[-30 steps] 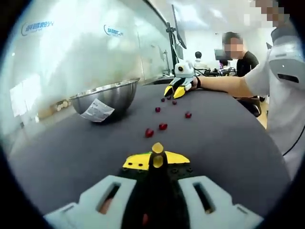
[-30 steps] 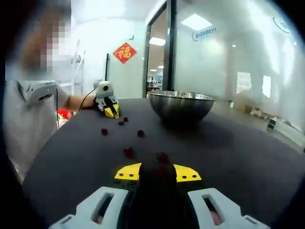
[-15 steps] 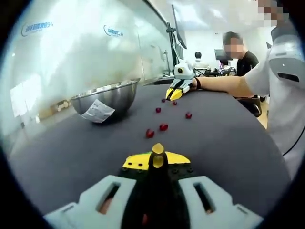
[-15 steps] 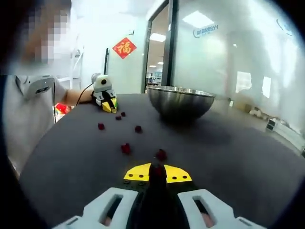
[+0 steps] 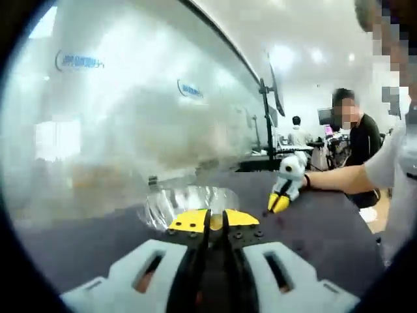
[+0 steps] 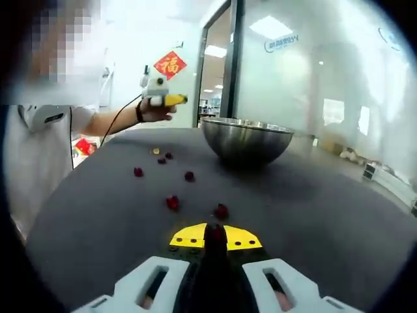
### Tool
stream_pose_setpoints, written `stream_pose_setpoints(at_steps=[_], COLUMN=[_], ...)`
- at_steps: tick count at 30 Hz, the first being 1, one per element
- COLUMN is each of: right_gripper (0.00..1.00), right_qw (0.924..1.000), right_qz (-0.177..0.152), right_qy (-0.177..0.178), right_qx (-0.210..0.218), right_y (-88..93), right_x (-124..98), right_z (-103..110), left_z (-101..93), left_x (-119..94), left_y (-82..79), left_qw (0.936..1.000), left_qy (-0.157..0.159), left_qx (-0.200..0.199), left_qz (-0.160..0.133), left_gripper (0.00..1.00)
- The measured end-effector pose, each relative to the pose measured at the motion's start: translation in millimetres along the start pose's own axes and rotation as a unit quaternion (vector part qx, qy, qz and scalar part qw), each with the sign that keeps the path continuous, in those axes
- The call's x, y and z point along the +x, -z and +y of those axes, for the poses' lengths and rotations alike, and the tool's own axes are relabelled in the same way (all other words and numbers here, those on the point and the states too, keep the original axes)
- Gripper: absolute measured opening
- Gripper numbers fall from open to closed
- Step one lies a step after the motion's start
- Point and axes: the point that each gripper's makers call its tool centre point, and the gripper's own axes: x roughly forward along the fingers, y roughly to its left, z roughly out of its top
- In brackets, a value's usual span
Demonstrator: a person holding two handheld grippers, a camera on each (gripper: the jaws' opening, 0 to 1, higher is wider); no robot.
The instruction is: Pick candy and put bowl
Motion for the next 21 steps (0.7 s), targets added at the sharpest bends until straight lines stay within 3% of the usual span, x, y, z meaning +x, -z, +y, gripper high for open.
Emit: stream_pose_setpoints(at_steps=[7, 11, 15, 18, 21], right_gripper=[0.03, 0.03, 0.03, 0.03, 0.03], right_qw=[1.0000, 1.0000, 1.0000, 1.0000, 1.0000], right_qz=[-0.001, -0.001, -0.001, -0.001, -0.001], right_qy=[0.000, 0.001, 0.001, 0.000, 0.000], right_qx=[-0.001, 0.000, 0.000, 0.000, 0.000], right_y=[1.0, 1.1, 1.0, 1.0, 1.0], right_x=[-1.4, -1.1, -0.5, -0.4, -0.2], right_z=[-2.5, -2.4, -1.0, -0.8, -0.2], left_z=[17.0, 18.3, 8.2, 6.1, 12.5], left_x=[55.6, 75.8, 81.0, 79.2, 74.5], left_y=[11.3, 31.1, 54.8, 46.1, 43.2], left_qw=[0.9997, 0.9991, 0.9968, 0.9980, 0.9984], left_qy=[0.005, 0.011, 0.033, 0.040, 0.029], left_qx=[-0.002, 0.010, 0.011, -0.012, -0.003], left_qz=[0.025, 0.039, 0.072, 0.047, 0.048], left_gripper=[0.03, 0.03, 0.05, 0.25, 0.20])
